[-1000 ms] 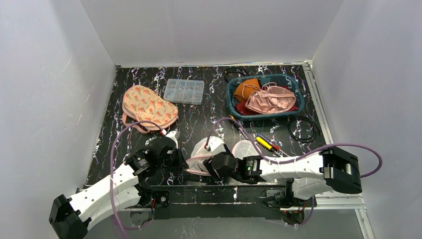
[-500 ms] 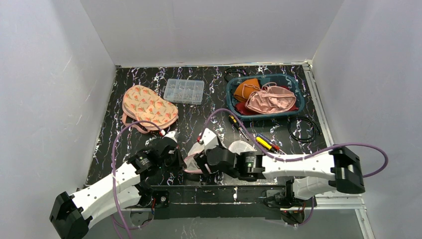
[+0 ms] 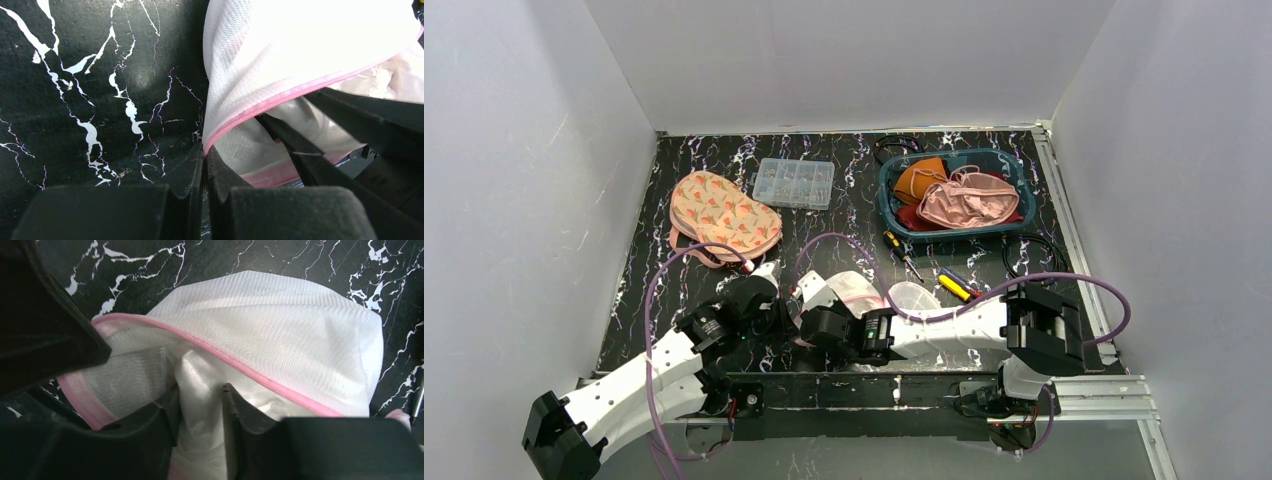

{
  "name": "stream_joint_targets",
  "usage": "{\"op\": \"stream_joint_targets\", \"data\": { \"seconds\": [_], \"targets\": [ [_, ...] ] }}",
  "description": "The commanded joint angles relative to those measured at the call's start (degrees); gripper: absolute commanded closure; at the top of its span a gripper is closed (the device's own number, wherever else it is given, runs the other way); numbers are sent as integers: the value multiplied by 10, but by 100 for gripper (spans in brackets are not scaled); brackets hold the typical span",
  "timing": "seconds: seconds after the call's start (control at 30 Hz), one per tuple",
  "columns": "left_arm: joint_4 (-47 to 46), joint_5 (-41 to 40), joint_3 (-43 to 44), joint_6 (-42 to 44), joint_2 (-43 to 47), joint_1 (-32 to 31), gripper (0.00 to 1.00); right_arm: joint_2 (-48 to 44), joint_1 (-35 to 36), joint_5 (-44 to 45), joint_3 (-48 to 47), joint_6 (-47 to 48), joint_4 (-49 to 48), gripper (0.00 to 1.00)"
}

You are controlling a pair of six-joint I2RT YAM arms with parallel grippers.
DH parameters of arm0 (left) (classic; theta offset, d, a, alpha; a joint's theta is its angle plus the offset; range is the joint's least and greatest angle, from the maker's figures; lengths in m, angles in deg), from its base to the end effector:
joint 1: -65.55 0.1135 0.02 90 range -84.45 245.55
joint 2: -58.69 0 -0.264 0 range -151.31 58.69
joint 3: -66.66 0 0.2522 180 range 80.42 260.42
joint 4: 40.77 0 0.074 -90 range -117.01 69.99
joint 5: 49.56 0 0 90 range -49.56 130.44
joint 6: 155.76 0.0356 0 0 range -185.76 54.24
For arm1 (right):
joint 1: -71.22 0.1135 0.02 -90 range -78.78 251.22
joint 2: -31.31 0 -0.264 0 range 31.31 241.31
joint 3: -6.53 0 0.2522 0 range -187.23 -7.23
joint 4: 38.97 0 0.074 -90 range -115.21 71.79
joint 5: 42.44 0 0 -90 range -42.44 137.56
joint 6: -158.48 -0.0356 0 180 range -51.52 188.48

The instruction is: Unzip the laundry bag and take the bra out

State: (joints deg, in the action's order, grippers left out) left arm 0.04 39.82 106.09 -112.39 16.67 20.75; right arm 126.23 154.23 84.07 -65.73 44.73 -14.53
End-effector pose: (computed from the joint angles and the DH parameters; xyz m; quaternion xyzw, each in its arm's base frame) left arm 0.1106 -0.1093 0.2035 -0.0168 0.9183 -0.2797 0.2797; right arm 0.0630 0.3401 0.2042 -0.3374 0.8249 0.1048 0.4412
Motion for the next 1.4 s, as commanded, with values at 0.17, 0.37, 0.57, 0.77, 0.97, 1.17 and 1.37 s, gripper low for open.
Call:
{"op": "stream_joint_targets", "data": {
  "seconds": [0.17, 0.37, 0.57, 0.77, 0.97, 1.17, 1.37],
  "targets": [
    [26, -15, -17, -10, 26, 0, 100, -58, 3, 42, 1, -15, -7, 81],
    [33, -30, -16, -14, 38, 1, 100, -137, -4, 19, 55, -30, -15, 90],
    [11, -15, -23, -19, 29, 1, 100, -192, -17, -24, 114, -49, -52, 89],
    [-10, 6, -25, -11, 28, 0, 100, -226, -17, -60, 129, -53, -78, 52],
    [-20, 6, -28, -6, 40, 0, 100, -244, -18, -58, 92, -56, -41, 29],
    [-27, 25, -28, -7, 34, 0, 100, -162, 9, -1, -5, -56, 56, 25],
    [-28, 25, -32, -12, 38, 0, 100, -68, 26, 36, -70, -59, 86, 26]
  ]
}}
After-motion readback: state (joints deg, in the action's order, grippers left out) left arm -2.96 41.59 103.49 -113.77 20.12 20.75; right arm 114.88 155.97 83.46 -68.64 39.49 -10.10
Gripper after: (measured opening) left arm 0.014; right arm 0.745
